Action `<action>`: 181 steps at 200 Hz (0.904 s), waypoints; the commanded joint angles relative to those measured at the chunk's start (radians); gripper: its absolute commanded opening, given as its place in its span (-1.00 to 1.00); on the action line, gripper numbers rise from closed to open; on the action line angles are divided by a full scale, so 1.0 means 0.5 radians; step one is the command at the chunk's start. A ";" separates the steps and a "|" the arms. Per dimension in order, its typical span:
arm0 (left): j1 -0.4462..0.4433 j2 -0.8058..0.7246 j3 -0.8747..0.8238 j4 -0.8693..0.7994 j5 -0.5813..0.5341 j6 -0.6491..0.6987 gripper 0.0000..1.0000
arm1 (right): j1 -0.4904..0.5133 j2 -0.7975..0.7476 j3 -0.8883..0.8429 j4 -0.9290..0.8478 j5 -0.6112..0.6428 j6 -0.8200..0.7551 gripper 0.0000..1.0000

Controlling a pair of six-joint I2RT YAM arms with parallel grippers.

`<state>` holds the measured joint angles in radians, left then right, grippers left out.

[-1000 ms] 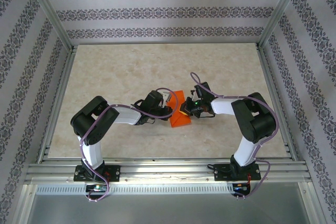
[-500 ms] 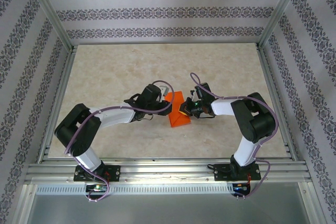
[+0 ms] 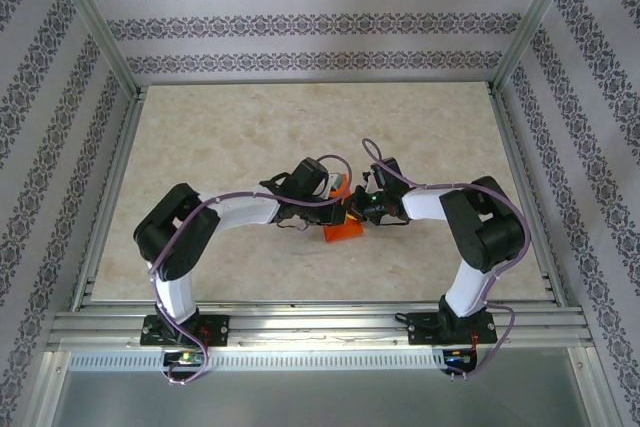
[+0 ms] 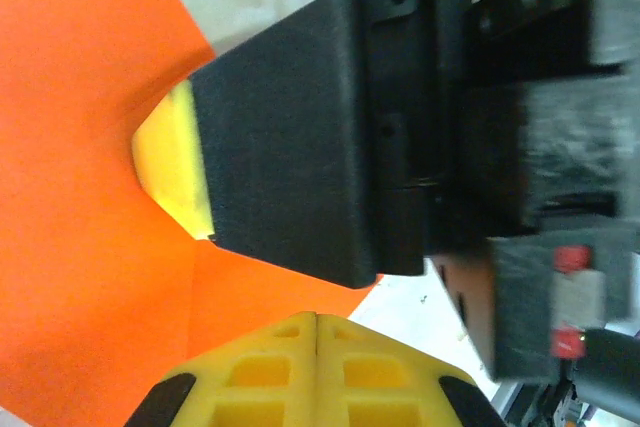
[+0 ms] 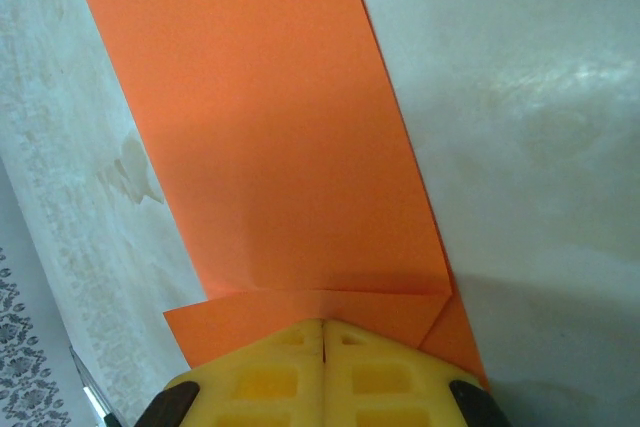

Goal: Fold a paper plane with a square sheet of paper (pick it up from the middle)

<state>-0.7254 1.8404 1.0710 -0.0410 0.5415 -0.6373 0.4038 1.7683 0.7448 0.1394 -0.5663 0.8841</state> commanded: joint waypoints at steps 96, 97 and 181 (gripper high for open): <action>-0.010 0.200 0.113 -0.196 0.018 -0.014 -1.00 | -0.004 0.095 -0.072 -0.167 0.139 -0.016 -1.00; -0.010 0.200 0.113 -0.200 0.015 -0.013 -1.00 | -0.004 0.096 -0.072 -0.168 0.139 -0.016 -1.00; -0.010 0.175 0.005 -0.250 -0.088 0.060 -1.00 | -0.019 0.111 -0.073 -0.202 0.154 -0.037 -1.00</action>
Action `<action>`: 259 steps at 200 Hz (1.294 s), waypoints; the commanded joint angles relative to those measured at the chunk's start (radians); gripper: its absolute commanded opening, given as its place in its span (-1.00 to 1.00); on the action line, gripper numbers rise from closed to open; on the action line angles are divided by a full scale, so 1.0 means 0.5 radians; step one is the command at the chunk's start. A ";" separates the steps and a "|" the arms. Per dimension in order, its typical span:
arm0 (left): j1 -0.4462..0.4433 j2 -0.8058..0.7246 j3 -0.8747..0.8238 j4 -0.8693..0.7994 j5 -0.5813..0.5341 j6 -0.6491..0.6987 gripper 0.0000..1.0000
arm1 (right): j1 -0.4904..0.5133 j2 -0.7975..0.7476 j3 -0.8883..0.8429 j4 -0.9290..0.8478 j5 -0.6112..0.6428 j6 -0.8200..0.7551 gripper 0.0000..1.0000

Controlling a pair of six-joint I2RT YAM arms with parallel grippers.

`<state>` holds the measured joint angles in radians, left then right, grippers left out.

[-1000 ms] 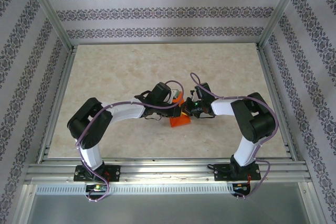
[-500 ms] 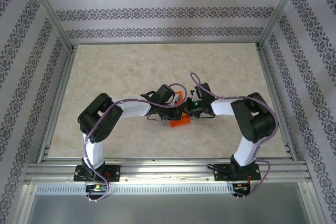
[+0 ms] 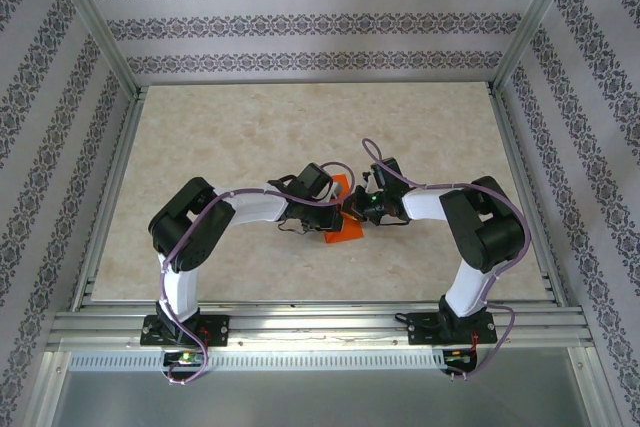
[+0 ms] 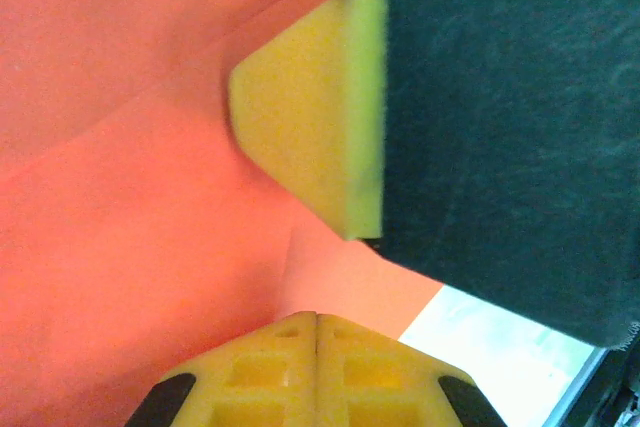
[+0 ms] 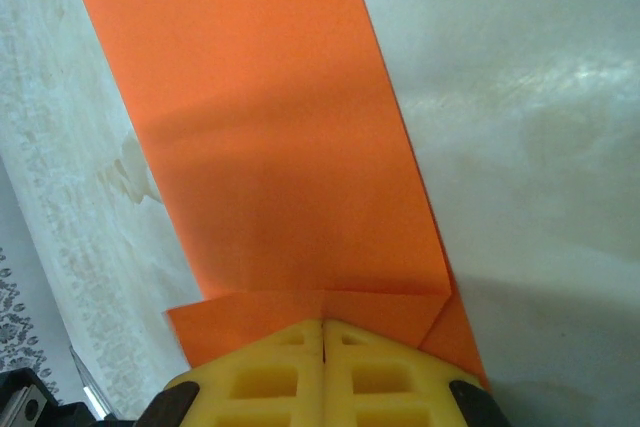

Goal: Fold a paper plane with a square sheet of paper (pick it up from the middle)

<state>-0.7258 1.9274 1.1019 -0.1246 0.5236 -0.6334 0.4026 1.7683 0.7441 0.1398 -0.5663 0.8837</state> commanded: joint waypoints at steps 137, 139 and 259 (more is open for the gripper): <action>-0.009 -0.179 -0.339 0.043 -0.064 -0.016 -0.96 | -0.035 0.136 -0.086 -0.227 0.175 -0.054 -1.00; -0.009 -0.183 -0.346 0.041 -0.065 -0.017 -0.96 | -0.035 0.136 -0.086 -0.227 0.176 -0.054 -1.00; -0.009 -0.557 -0.556 0.117 -0.099 -0.028 -0.98 | -0.032 0.087 -0.089 -0.234 0.163 -0.043 -1.00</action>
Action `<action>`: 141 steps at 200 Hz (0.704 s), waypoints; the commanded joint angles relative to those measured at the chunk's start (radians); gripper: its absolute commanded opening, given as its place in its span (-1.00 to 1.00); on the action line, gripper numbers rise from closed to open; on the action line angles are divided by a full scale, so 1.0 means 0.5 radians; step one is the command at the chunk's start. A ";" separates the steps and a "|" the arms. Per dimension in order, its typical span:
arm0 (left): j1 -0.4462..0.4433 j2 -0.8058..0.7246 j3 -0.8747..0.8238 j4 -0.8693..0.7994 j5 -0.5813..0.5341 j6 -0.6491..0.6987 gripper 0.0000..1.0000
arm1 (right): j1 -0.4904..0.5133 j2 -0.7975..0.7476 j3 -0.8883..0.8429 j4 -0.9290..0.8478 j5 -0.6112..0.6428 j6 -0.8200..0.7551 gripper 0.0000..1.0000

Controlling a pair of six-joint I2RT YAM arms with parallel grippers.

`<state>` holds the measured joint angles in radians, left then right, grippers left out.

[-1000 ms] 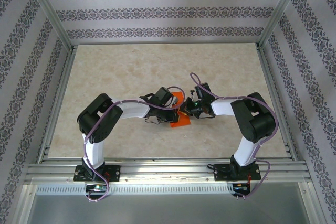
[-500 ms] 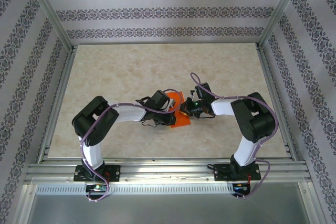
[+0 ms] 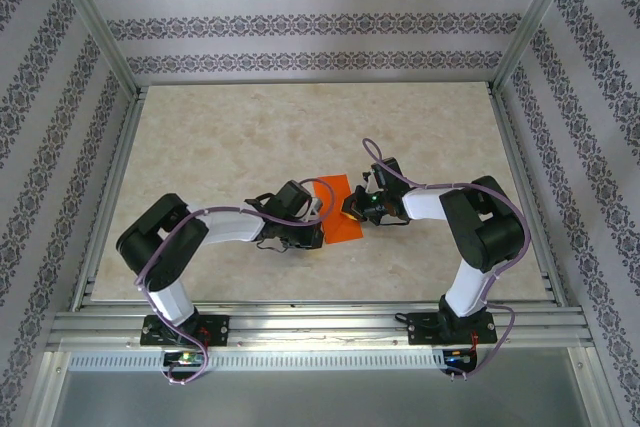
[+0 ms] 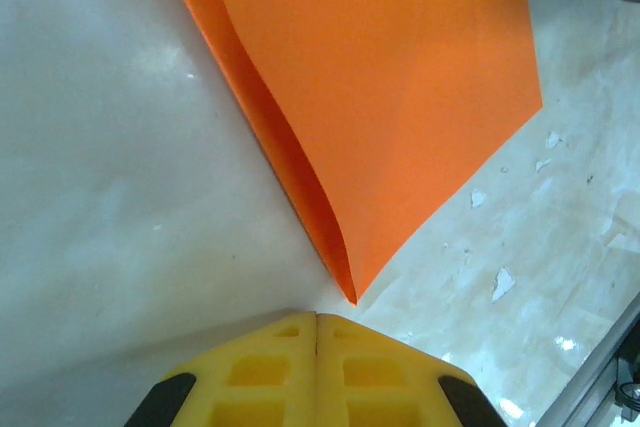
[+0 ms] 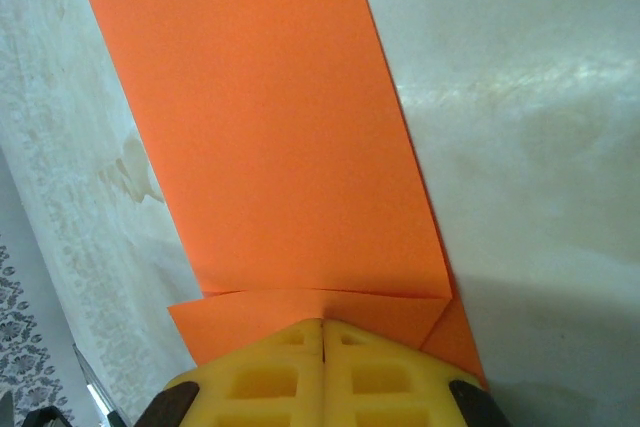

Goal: Fold a paper plane with a square sheet of paper (pick it up from the middle)

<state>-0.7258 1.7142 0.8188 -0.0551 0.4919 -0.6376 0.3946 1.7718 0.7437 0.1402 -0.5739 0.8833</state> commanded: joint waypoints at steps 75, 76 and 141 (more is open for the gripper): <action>-0.012 0.159 0.355 0.139 0.133 -0.090 -1.00 | -0.016 0.077 -0.095 -0.210 0.162 -0.024 -1.00; -0.013 0.165 0.354 0.143 0.136 -0.093 -1.00 | -0.016 0.077 -0.095 -0.210 0.162 -0.024 -1.00; -0.039 0.274 0.159 0.144 0.134 -0.102 -1.00 | -0.022 0.084 -0.082 -0.222 0.154 -0.025 -1.00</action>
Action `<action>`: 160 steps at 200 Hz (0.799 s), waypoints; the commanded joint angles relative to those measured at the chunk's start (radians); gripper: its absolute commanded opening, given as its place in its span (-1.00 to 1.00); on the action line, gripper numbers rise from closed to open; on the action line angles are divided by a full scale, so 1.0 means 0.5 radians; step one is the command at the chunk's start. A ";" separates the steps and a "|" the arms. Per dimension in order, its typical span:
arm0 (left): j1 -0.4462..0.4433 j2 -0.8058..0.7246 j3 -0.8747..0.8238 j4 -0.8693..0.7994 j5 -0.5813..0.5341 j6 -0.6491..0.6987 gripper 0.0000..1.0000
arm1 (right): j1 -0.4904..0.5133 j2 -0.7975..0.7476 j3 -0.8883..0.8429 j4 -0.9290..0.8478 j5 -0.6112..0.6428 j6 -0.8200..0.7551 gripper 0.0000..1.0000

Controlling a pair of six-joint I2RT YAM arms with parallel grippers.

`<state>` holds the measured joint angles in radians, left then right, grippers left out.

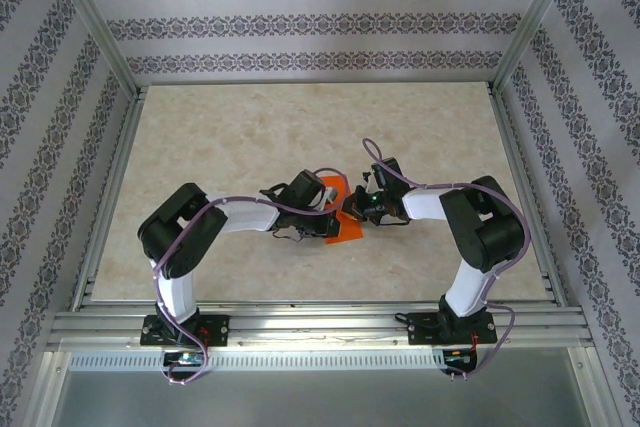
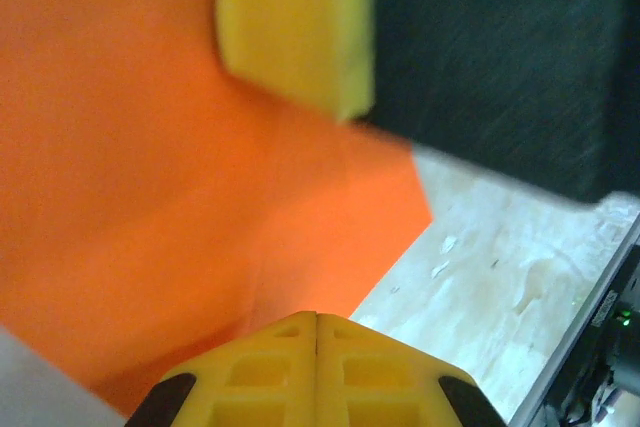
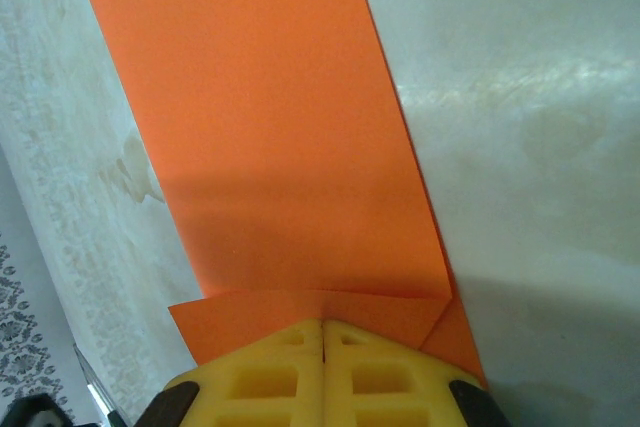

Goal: Fold a paper plane with a square sheet of paper (pick it up from the middle)

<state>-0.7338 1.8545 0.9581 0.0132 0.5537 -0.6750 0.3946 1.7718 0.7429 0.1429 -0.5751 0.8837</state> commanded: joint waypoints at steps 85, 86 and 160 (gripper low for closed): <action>-0.023 -0.218 -0.479 0.210 -0.013 -0.163 -1.00 | -0.025 0.095 -0.084 -0.231 0.159 -0.033 -1.00; -0.023 -0.221 -0.483 0.215 -0.014 -0.166 -1.00 | -0.025 0.095 -0.084 -0.231 0.159 -0.035 -1.00; 0.000 -0.392 -0.365 0.394 -0.073 -0.212 -1.00 | -0.024 0.061 -0.096 -0.221 0.138 -0.025 -1.00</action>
<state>-0.7330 1.6501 0.7055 0.1818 0.5381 -0.7727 0.3946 1.7718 0.7410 0.1413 -0.5884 0.8837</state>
